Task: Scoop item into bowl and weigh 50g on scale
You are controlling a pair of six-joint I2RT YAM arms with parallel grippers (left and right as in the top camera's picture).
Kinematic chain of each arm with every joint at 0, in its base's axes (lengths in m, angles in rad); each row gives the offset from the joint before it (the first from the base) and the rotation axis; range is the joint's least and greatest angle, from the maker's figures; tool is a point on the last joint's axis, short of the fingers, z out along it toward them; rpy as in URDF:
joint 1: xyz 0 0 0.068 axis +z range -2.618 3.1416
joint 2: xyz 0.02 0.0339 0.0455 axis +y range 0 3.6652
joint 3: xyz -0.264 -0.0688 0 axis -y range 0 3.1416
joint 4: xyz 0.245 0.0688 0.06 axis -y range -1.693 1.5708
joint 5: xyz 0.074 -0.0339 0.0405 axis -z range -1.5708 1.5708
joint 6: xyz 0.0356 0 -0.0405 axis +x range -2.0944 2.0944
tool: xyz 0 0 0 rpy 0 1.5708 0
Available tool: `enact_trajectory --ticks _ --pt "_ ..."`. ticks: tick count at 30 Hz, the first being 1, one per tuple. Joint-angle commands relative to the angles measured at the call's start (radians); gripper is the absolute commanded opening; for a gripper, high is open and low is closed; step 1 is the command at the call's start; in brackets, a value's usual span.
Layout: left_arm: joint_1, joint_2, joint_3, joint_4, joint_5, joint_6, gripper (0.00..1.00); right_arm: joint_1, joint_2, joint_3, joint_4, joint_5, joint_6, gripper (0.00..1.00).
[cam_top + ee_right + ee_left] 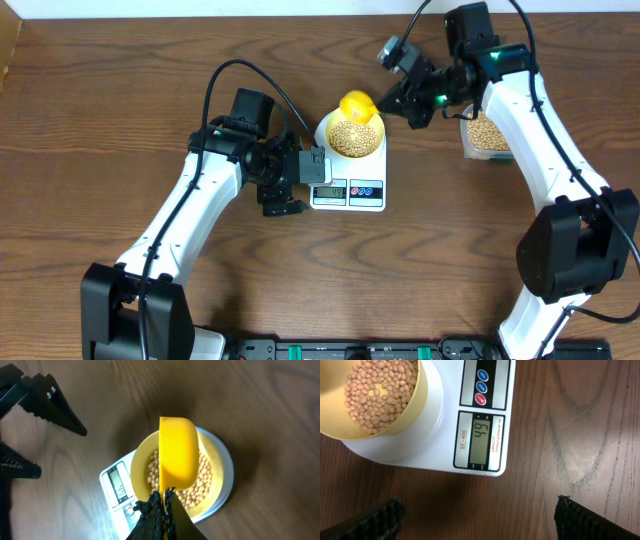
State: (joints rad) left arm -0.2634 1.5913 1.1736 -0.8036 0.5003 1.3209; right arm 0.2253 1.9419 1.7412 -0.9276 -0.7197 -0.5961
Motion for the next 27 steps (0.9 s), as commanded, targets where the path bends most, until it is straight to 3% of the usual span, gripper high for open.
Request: enact_trajectory --ticks 1,27 --pt "0.005 -0.011 -0.003 -0.002 0.023 0.003 0.98 0.007 -0.051 0.019 0.019 0.039 0.003 0.01" --pt "0.005 -0.011 -0.003 -0.002 0.023 0.003 0.98 0.004 -0.051 0.018 0.056 0.018 0.065 0.01"
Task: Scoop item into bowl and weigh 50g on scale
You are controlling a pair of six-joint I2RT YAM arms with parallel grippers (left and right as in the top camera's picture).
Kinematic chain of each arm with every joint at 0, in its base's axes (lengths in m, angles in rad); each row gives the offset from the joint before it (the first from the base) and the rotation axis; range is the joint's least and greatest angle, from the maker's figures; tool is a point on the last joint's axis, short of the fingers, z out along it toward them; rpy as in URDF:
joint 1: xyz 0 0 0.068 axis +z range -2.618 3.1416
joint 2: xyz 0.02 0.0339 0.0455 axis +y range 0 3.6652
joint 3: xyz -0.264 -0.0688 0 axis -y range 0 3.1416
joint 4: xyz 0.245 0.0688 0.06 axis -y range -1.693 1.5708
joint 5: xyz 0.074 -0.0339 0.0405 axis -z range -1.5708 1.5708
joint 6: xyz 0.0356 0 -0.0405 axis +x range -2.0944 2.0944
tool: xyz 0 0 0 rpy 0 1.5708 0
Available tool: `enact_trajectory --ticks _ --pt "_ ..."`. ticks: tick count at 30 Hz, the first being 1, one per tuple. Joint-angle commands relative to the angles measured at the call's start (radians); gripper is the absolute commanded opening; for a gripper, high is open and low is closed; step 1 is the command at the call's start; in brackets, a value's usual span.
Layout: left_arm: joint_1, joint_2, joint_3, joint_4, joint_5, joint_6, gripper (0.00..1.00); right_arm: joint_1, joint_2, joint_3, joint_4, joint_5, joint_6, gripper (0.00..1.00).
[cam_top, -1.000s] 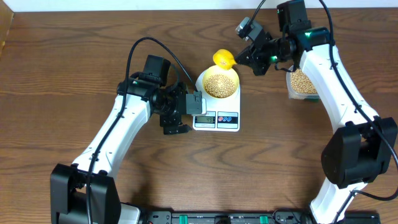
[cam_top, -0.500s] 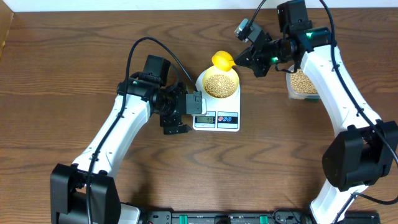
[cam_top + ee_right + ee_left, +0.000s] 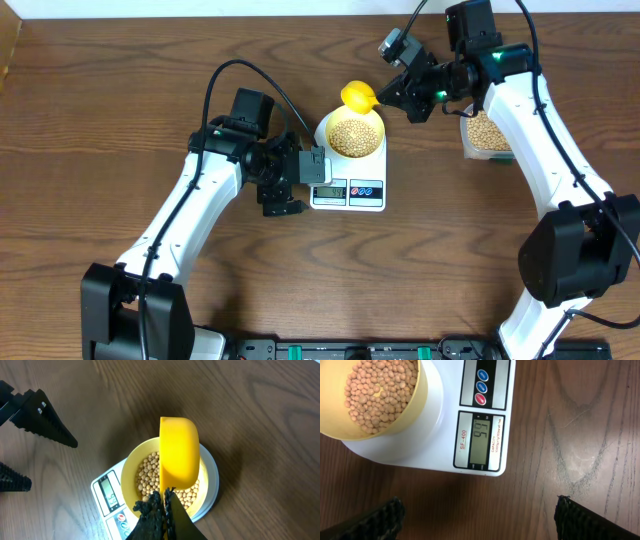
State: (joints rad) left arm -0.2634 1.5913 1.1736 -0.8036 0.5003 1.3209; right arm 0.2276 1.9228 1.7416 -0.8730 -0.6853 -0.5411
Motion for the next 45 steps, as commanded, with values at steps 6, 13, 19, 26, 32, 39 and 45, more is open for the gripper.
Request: enact_trajectory --ticks 6,13,19,26,32,39,45 --pt "0.005 -0.011 -0.003 -0.002 0.023 0.003 0.98 0.002 -0.032 0.018 -0.005 -0.016 0.01 0.01" --pt "0.005 -0.011 -0.003 -0.002 0.023 0.003 0.98 -0.041 -0.032 0.018 0.041 -0.027 0.198 0.01" --pt "0.005 -0.011 -0.003 -0.002 0.023 0.003 0.97 -0.167 -0.034 0.018 0.03 -0.184 0.391 0.01" --pt "0.005 -0.011 -0.003 -0.002 0.023 0.003 0.98 -0.335 -0.034 0.018 -0.092 -0.287 0.398 0.01" --pt "0.005 -0.011 -0.003 -0.002 0.023 0.003 0.97 -0.414 -0.034 0.018 -0.143 -0.286 0.399 0.01" --pt "0.005 -0.011 -0.003 -0.002 0.023 0.003 0.97 -0.517 -0.034 0.018 -0.187 -0.21 0.476 0.01" --pt "0.005 -0.011 -0.003 -0.002 0.023 0.003 0.98 -0.589 -0.034 0.018 -0.348 0.018 0.507 0.01"
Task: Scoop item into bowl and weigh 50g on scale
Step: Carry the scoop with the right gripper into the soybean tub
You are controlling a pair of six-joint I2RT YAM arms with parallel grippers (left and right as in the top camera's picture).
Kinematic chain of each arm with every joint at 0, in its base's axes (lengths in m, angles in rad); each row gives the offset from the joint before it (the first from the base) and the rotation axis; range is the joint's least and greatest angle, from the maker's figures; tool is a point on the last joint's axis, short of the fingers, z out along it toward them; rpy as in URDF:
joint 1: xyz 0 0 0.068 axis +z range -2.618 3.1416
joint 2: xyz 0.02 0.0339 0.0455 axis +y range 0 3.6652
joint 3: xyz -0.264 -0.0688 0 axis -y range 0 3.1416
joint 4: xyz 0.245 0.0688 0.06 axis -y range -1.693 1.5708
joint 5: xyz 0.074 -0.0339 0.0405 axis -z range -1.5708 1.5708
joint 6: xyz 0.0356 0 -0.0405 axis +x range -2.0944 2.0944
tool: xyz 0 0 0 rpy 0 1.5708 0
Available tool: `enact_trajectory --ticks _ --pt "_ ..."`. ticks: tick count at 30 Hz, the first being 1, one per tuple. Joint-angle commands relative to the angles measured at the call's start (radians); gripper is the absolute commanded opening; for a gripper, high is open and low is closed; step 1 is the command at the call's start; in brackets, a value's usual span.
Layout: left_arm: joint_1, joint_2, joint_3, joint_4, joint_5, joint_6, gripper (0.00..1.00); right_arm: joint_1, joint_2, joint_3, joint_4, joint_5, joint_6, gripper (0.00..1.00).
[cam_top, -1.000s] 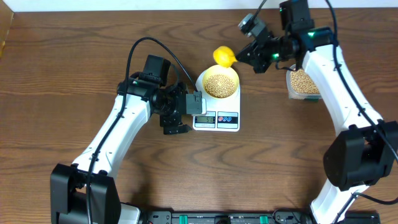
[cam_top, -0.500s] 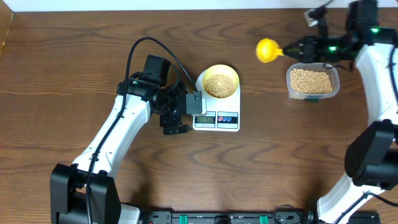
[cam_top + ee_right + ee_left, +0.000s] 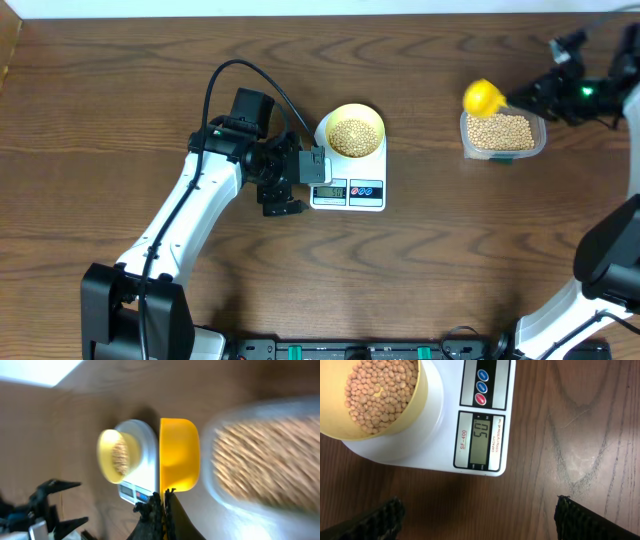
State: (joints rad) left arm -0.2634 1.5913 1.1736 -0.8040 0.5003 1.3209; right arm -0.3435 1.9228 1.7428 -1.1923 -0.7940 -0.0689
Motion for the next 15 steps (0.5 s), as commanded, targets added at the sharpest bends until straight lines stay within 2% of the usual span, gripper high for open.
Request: enact_trajectory --ticks 1,15 --pt "0.005 -0.011 -0.003 -0.002 0.023 0.003 0.98 -0.021 -0.033 0.017 -0.042 0.146 0.034 0.01" --pt "0.005 -0.011 -0.003 -0.002 0.023 0.003 0.97 -0.008 -0.023 -0.068 0.063 0.138 0.019 0.02"
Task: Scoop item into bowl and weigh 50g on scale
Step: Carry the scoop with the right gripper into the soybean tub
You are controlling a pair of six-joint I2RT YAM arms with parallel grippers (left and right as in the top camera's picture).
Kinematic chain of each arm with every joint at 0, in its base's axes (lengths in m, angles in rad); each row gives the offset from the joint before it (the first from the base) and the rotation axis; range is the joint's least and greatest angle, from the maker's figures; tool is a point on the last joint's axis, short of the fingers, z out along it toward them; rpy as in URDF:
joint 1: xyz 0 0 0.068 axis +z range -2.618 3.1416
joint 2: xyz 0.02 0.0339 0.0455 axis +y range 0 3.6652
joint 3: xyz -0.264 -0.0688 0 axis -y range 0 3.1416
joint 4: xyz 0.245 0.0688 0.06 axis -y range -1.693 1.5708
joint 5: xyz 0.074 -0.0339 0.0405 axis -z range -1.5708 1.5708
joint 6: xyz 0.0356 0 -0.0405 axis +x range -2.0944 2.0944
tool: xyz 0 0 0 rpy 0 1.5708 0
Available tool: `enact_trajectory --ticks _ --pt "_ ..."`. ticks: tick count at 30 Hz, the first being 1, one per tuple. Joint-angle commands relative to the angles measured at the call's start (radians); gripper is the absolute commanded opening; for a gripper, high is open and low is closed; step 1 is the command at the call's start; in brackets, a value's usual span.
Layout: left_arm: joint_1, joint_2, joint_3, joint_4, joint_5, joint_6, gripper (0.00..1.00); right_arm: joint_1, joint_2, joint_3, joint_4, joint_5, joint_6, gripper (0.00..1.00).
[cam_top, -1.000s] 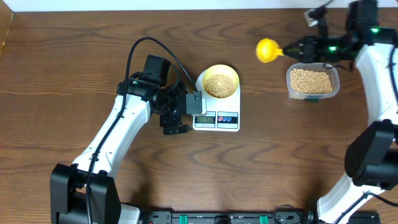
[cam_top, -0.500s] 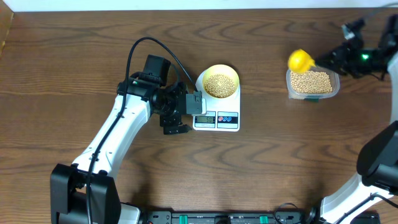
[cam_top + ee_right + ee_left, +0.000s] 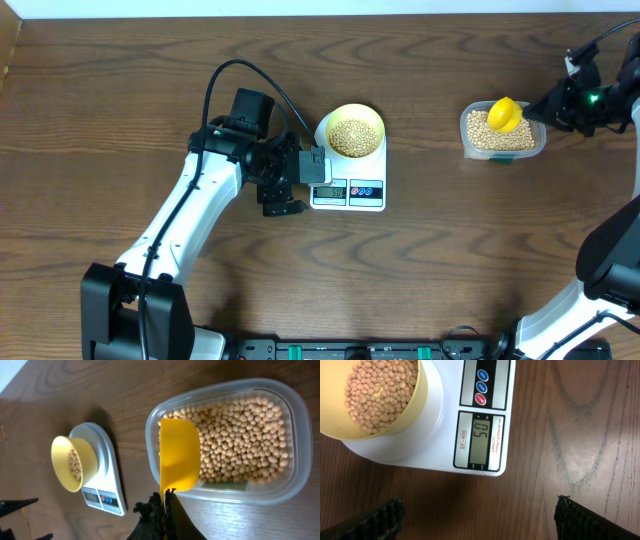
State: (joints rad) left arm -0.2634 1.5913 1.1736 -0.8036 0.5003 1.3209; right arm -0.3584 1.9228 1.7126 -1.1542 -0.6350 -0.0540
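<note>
A yellow bowl of soybeans sits on the white scale. The scale's display reads 50 in the left wrist view. My right gripper is shut on the handle of a yellow scoop, which hangs over the clear tub of soybeans at the far right. My left gripper stands open just in front of the scale, nothing between its fingers.
The tub of beans stands near the right edge of the wooden table. My left arm lies to the left of the scale.
My right gripper has shifted the scoop from the tub's upper left edge to over the beans in the tub. The display still reads 50. The left arm has not moved.
At first the scoop was over the bowl and the display read 49. Then the scoop was at the bowl's far rim with the reading unsettled. After that the scoop was away by the tub and the display read 50, as it does now.
</note>
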Motion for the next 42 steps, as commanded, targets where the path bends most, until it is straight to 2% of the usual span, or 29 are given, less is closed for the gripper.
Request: enact_trajectory --ticks 1,3,5,6,7,15,19,32,36,42 --pt "0.005 -0.011 -0.003 -0.002 0.023 0.003 0.97 0.007 -0.023 -0.051 0.048 -0.05 0.004 0.12" --pt "0.005 -0.011 -0.003 -0.002 0.023 0.003 0.98 0.006 -0.023 -0.068 0.087 -0.079 0.004 0.55" --pt "0.005 -0.011 -0.003 -0.002 0.023 0.003 0.97 0.006 -0.023 -0.07 0.121 -0.058 0.004 0.7" --pt "0.005 -0.011 -0.003 -0.002 0.023 0.003 0.97 0.006 -0.023 -0.07 0.137 -0.034 0.005 0.91" --pt "0.005 -0.011 -0.003 -0.002 0.023 0.003 0.98 0.006 -0.023 -0.07 0.151 -0.01 0.005 0.99" --pt "0.005 -0.011 -0.003 -0.002 0.023 0.003 0.98 0.007 -0.023 -0.07 0.326 0.094 0.013 0.99" --pt "0.005 -0.011 -0.003 -0.002 0.023 0.003 0.97 0.007 -0.023 -0.07 0.388 0.094 0.112 0.99" --pt "0.005 -0.011 -0.003 -0.002 0.023 0.003 0.98 0.037 -0.023 -0.071 0.746 0.121 0.109 0.99" --pt "0.005 -0.011 -0.003 -0.002 0.023 0.003 0.97 0.056 -0.023 -0.071 0.716 0.12 0.109 0.99" --pt "0.005 -0.011 -0.003 -0.002 0.023 0.003 0.97 0.091 -0.023 -0.072 0.485 0.09 0.109 0.99"
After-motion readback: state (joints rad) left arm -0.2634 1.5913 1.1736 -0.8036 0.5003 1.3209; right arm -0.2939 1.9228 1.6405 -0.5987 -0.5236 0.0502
